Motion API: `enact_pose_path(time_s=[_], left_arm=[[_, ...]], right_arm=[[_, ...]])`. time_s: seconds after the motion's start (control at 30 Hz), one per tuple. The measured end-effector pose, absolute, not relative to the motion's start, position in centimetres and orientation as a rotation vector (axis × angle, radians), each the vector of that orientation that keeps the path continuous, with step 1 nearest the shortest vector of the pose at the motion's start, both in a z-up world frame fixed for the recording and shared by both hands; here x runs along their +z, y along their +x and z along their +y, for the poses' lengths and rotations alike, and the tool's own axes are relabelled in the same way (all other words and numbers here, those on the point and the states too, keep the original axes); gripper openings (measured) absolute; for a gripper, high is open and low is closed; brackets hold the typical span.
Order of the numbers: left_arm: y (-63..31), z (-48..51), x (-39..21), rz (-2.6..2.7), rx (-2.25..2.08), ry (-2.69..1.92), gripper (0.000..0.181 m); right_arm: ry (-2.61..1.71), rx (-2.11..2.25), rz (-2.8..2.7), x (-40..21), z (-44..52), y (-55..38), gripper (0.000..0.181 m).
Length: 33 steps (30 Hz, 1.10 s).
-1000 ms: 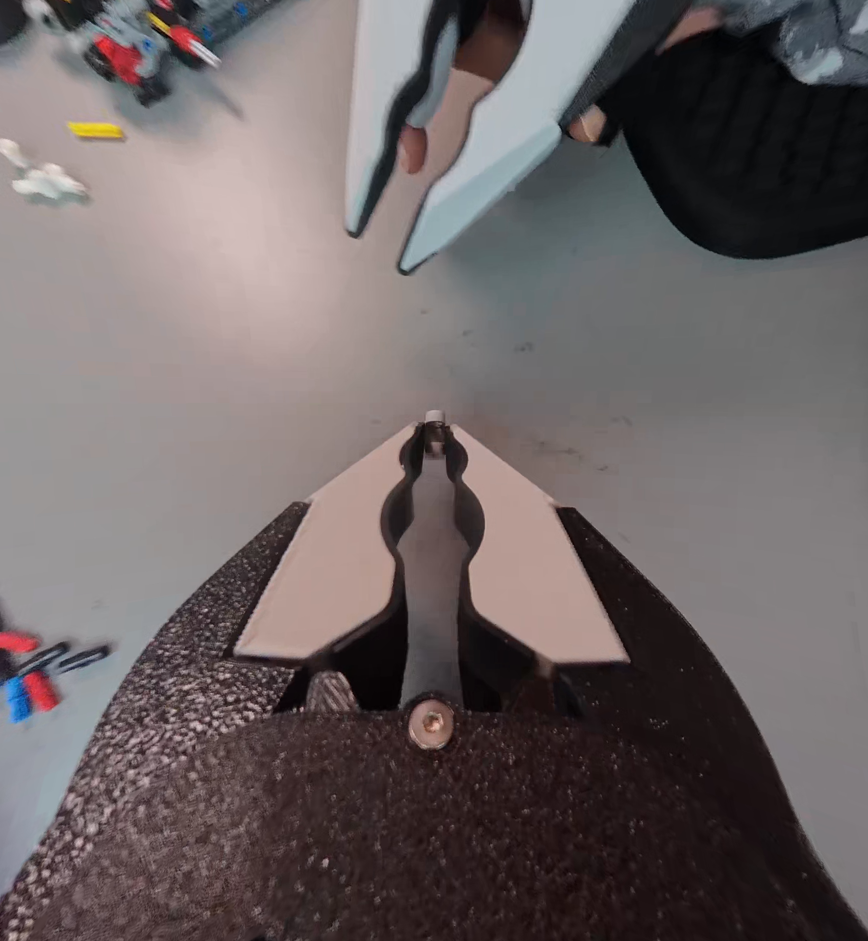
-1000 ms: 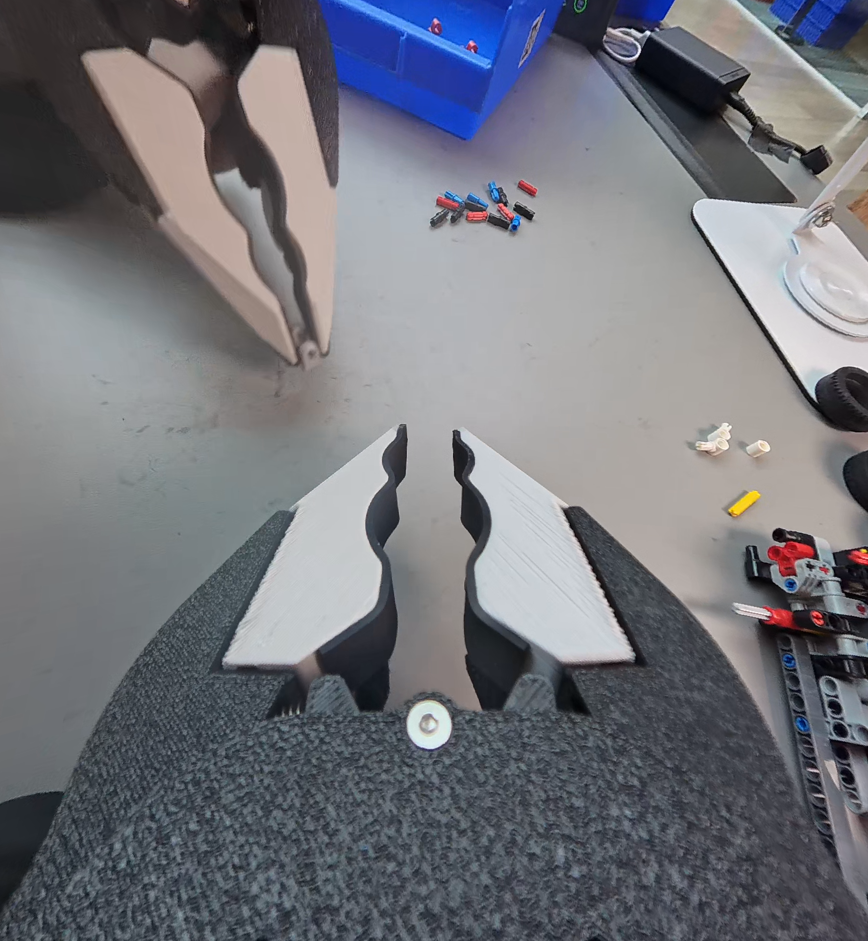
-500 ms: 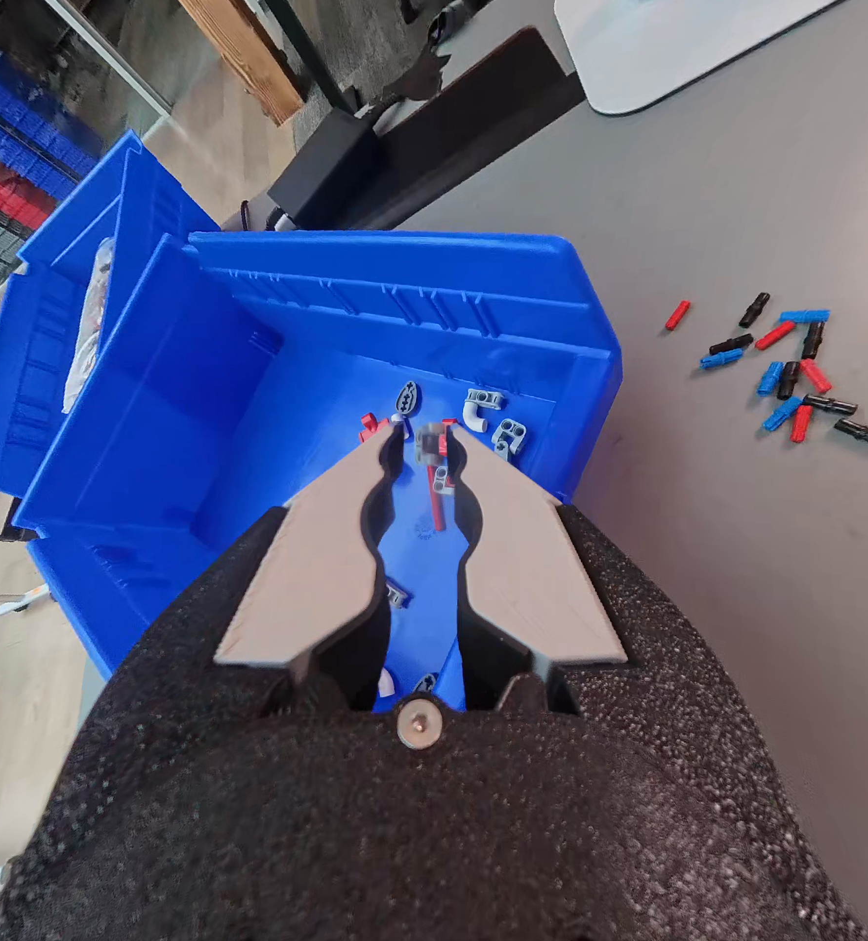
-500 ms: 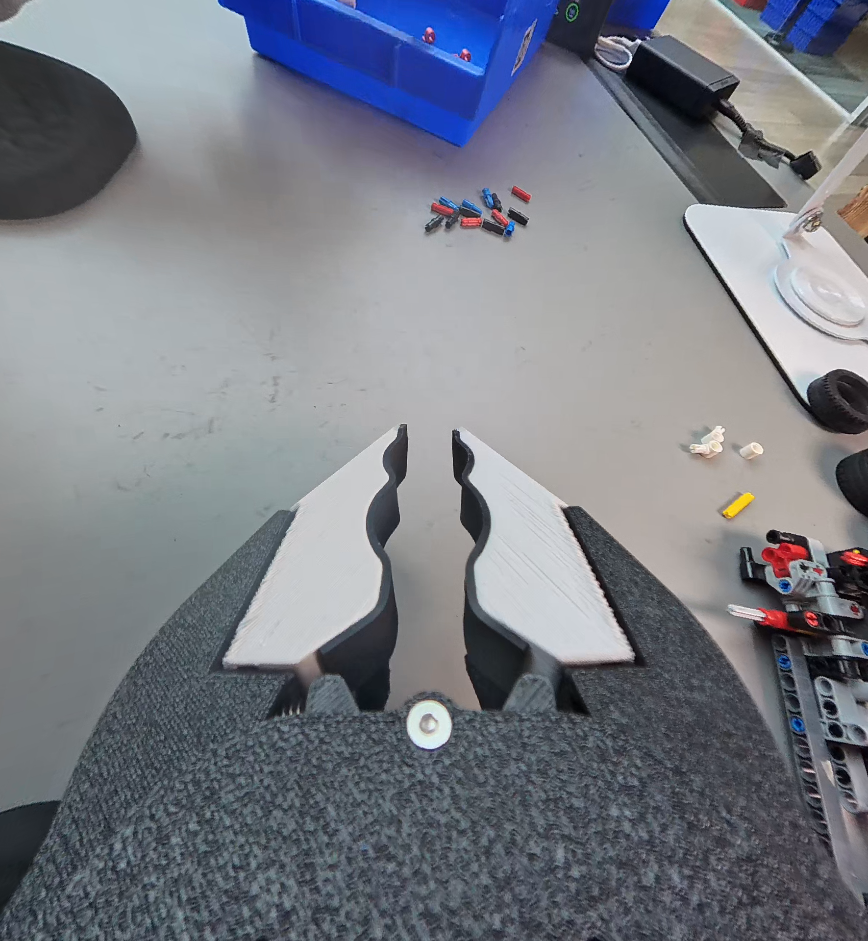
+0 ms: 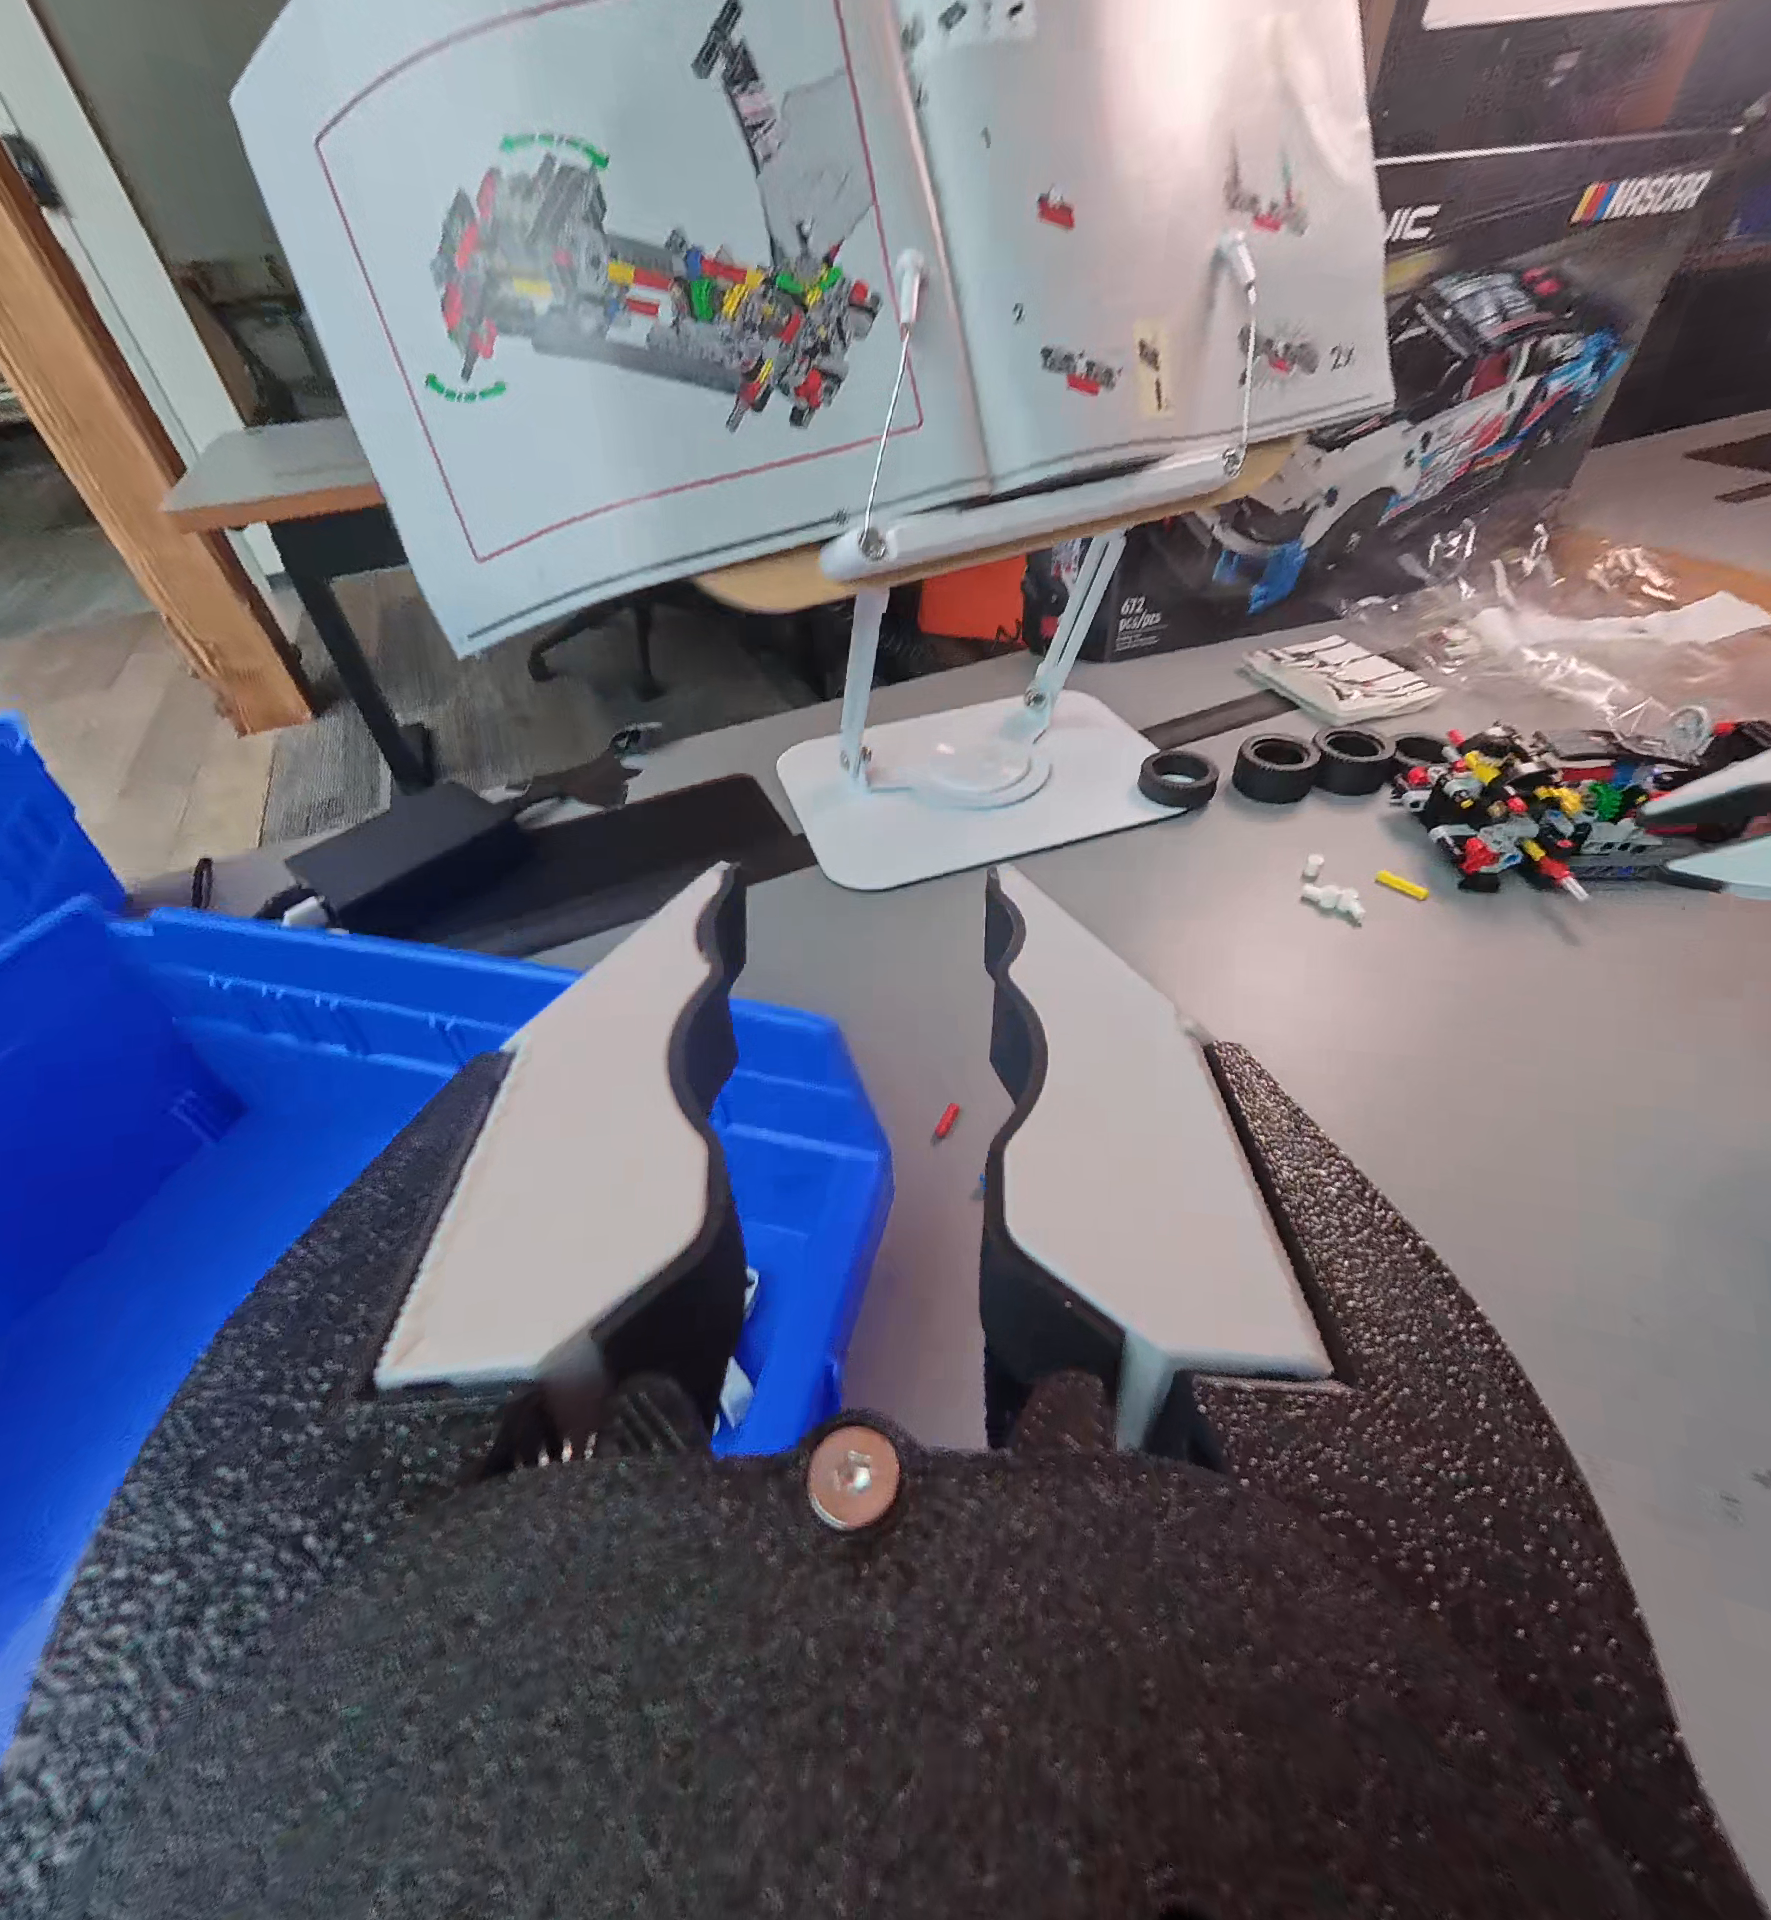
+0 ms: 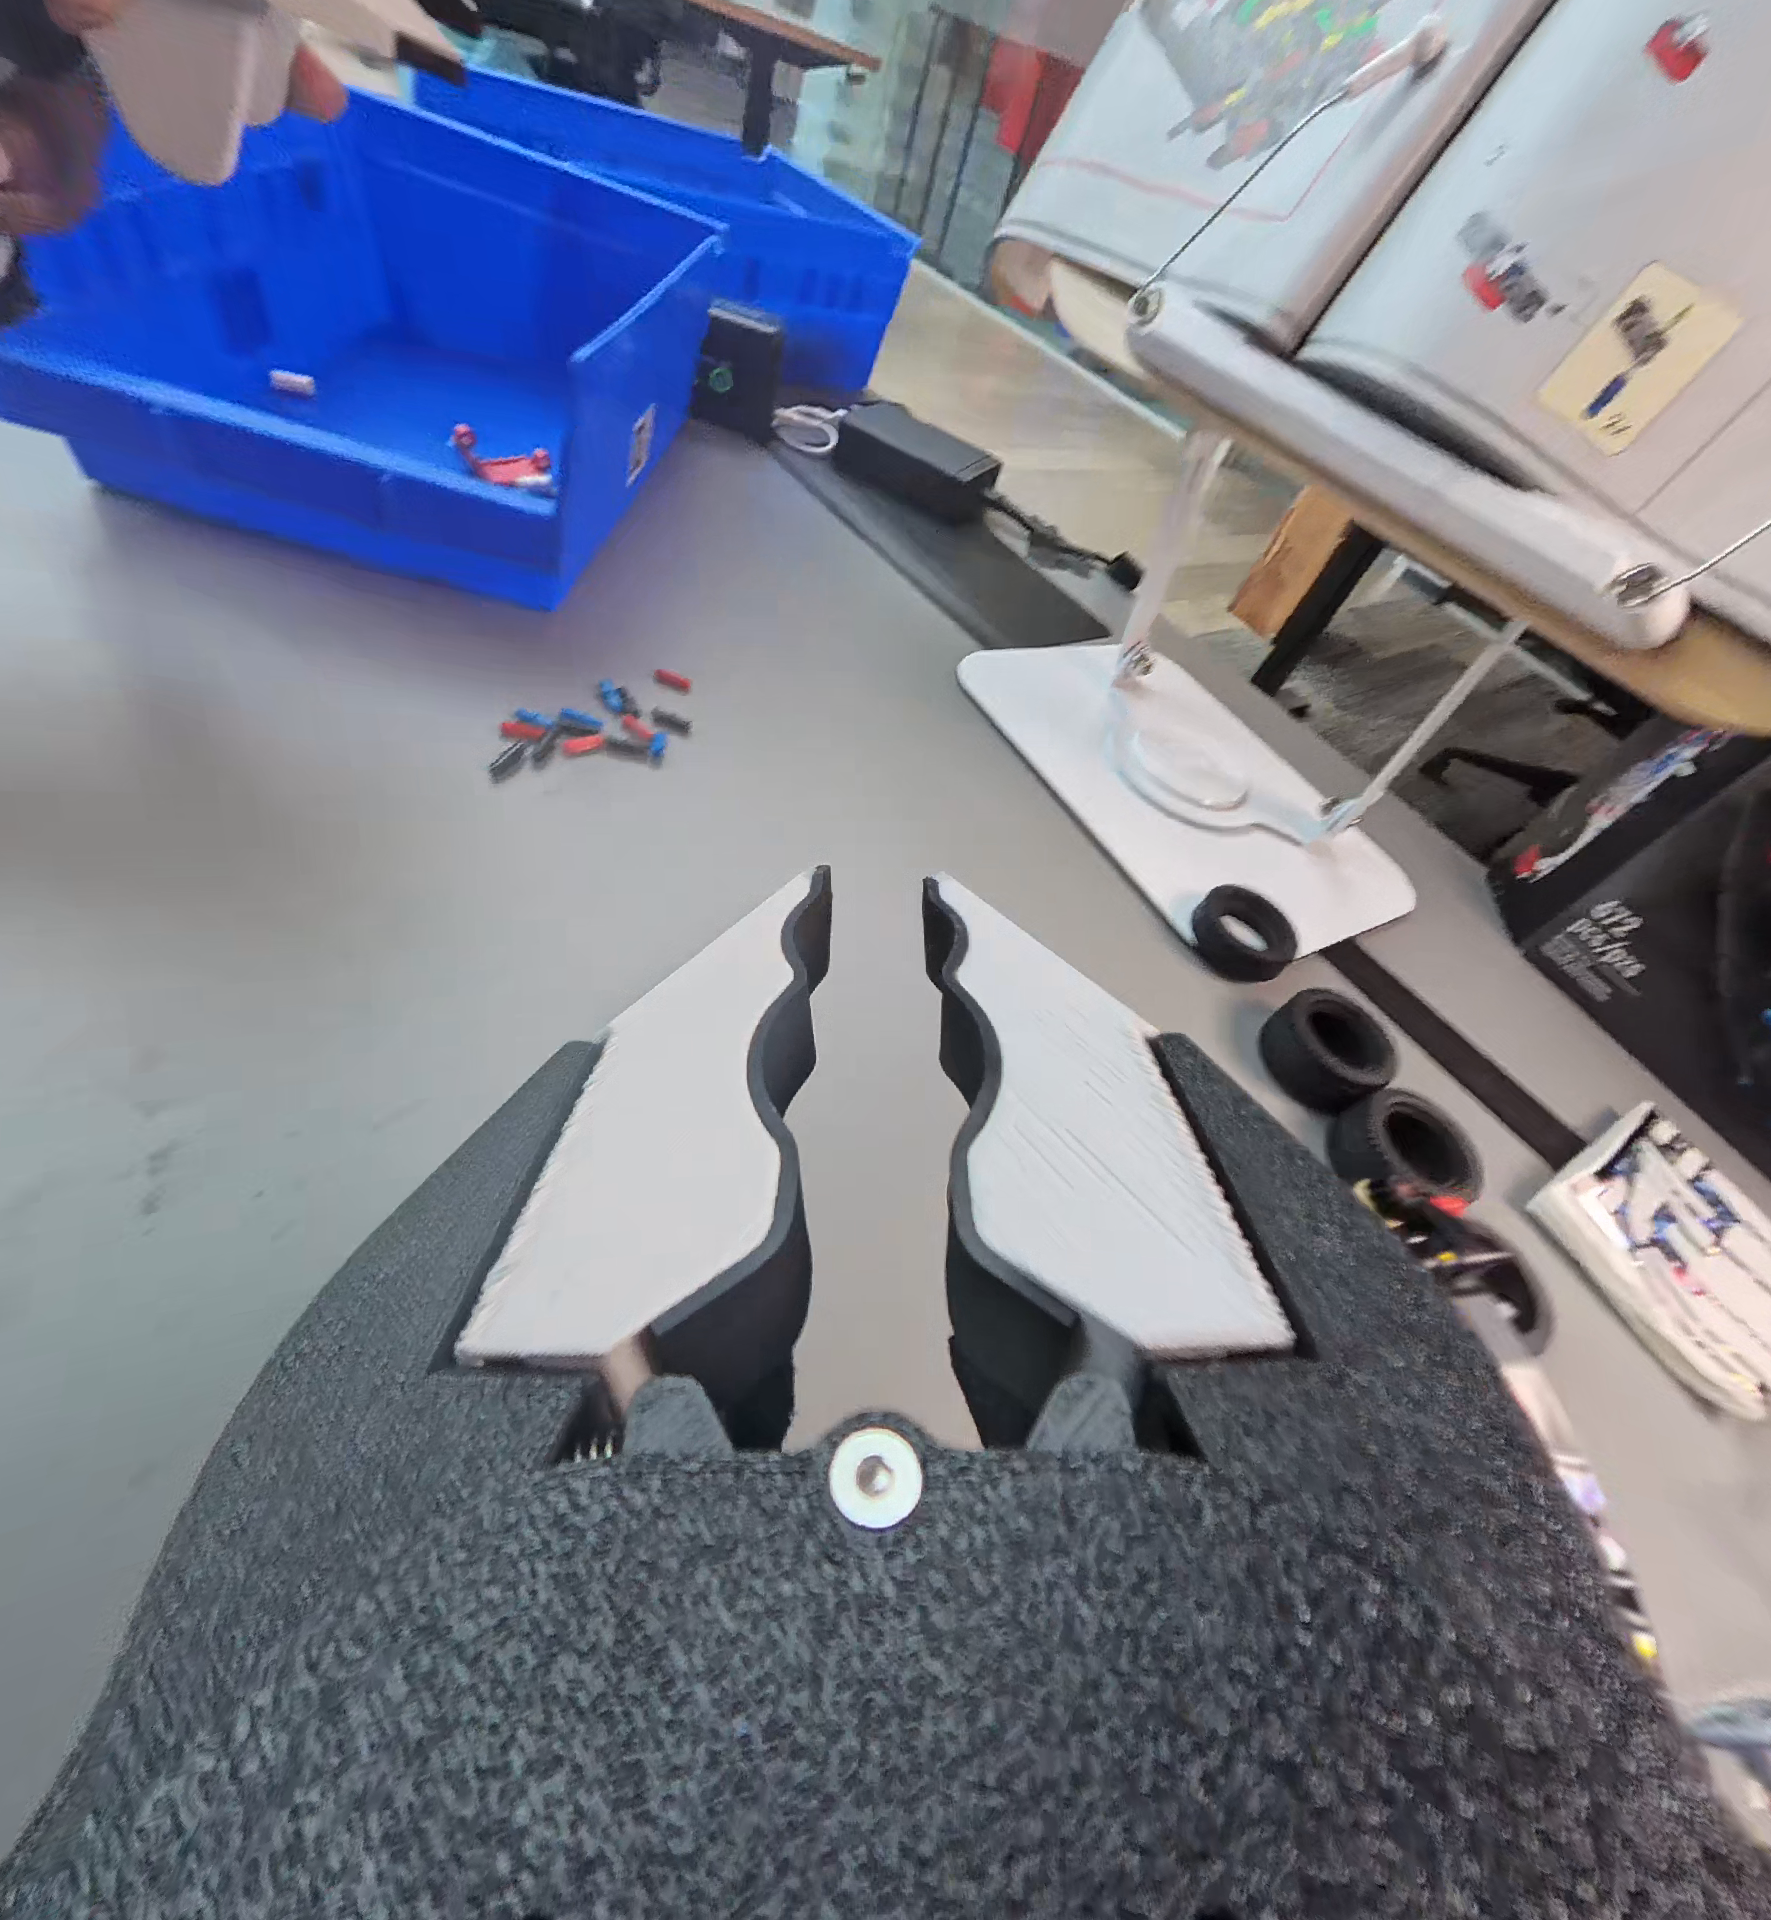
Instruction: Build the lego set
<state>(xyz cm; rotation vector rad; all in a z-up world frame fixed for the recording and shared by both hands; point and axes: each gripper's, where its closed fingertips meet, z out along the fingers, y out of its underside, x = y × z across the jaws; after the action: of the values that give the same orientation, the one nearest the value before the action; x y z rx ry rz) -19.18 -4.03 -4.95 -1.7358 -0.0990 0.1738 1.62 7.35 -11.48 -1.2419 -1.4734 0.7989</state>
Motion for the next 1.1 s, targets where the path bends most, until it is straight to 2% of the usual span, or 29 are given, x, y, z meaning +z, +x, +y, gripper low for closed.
enact_pose_path(time_s=[0.23, 0.37, 0.6, 0.73, 0.87, 0.9, 1.1], left_arm=[[-17.9, 3.3, -0.4, 0.056, 0.157, -1.723, 0.033], [-18.8, 9.3, 1.2, 0.051, 0.089, -1.732, 0.03], [-21.7, 17.6, -0.6, -0.012, 0.053, -1.84, 0.03], [-22.6, 19.8, -1.8, -0.023, 0.07, -1.876, 0.029], [-23.1, 19.9, -1.8, -0.02, 0.068, -1.863, 0.011], [-23.1, 19.7, -1.7, -0.012, 0.057, -1.86, 0.0], [-24.4, 19.0, -1.8, -0.105, 0.017, -1.83, 0.001]], right_arm=[[-1.236, 0.714, -1.168, -2.0, 17.3, -3.9, 0.016], [-1.299, 0.645, -1.003, 1.3, 24.5, -6.7, 0.02], [-1.404, 0.537, -0.852, 0.9, 31.3, -9.2, 0.025], [-1.425, 0.529, -0.846, -0.2, 32.0, -9.9, 0.016], [-1.405, 0.544, -0.845, -0.8, 32.0, -9.9, 0.003], [-1.401, 0.555, -0.848, -0.8, 31.9, -9.8, 0.002], [-1.421, 0.568, -0.845, -1.2, 32.3, -8.9, 0.004]])
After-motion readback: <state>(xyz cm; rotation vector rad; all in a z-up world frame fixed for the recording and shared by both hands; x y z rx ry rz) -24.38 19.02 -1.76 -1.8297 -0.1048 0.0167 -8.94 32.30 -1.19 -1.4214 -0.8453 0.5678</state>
